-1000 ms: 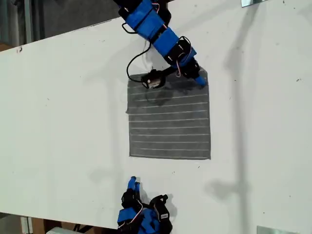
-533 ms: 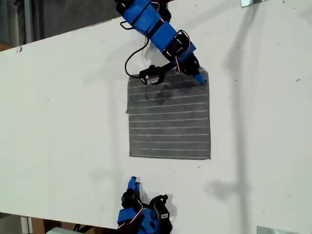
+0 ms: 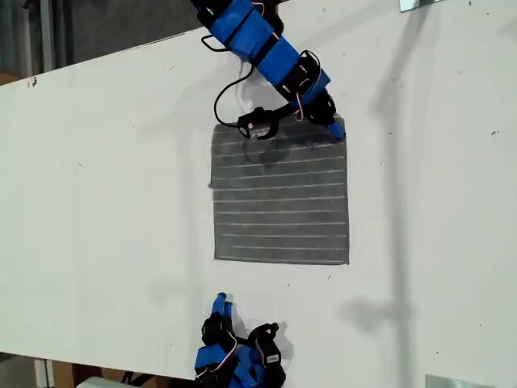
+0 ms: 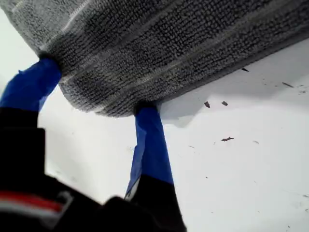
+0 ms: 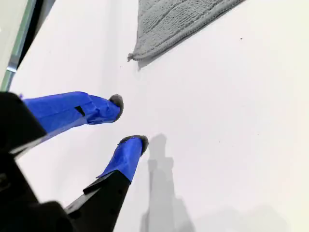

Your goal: Grasp corners of a square towel and fold twice.

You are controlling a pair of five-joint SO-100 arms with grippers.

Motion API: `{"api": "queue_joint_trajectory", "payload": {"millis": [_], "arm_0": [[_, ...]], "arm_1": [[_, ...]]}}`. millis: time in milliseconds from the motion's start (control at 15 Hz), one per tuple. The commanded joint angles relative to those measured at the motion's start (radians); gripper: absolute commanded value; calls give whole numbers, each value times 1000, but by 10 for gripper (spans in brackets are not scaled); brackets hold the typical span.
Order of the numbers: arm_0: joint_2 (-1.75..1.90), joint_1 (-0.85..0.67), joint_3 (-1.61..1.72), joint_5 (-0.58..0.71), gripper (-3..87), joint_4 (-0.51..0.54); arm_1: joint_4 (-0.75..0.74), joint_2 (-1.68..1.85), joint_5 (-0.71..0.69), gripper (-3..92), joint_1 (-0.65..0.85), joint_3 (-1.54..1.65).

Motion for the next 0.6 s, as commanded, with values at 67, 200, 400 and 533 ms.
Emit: {"api": "queue_joint_trajectory", "payload": {"millis": [67,200,400,533], "arm_0": [[5,20,2,-17,126,8],[5,43,0,-32,128,15],[5,218,-11,-143,124,20],[-3,445,-26,-298,125,-14]], "arm_1": [[-77,-14,18,-2,-18,31],[-97,-21,18,-2,-25,29],[-81,-43,-14,-2,-9,-11],[-17,-89,-75,-2,26,-97]]}}
